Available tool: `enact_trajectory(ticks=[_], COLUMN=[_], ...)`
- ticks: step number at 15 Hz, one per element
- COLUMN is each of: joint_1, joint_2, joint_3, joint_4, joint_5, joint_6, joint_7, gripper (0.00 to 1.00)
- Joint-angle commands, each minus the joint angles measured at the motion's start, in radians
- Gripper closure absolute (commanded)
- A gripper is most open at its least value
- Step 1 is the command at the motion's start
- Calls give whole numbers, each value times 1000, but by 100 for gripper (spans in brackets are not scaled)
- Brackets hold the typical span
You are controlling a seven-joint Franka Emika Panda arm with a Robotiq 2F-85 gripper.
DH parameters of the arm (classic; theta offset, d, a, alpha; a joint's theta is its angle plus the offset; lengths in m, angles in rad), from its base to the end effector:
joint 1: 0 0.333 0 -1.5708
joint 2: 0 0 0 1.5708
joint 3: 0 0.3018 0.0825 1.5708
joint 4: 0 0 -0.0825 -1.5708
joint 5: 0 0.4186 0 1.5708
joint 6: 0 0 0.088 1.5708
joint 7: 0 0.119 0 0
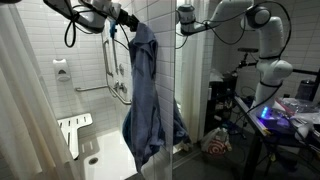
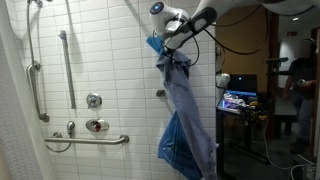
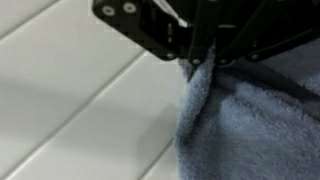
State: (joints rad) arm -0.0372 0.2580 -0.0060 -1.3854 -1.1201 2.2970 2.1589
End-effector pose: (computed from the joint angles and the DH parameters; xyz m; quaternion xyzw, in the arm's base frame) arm 0.7219 -0.0581 0.6320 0.5475 -0.6215 0.5604 0.0036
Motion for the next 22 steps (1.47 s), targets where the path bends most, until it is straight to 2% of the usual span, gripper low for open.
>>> enact_trajectory(ticks=[1,4,5,6,10,14,15,19,20,22], joint_1=[1,1,-1,-5,-9,-12,3,39,52,75], joint_2=[0,1,1,-6,-3,-7,40,34,2,16], joint_3=[0,0,-4,-8,-40,-43,-71,-115,-128,-158], joint_4=[1,1,-2,-15,-33,-46,99,175,164,229], joint_5=[0,1,-9,-18,-149,-278,-184,-150,-160,-158], joint_6=[-1,-2,8,20,85,89,80,122,139,174], joint_7=[0,-1,14,40,323,595,480,450,448,445], gripper=[94,94,99,99,99,99,99,99,99,99])
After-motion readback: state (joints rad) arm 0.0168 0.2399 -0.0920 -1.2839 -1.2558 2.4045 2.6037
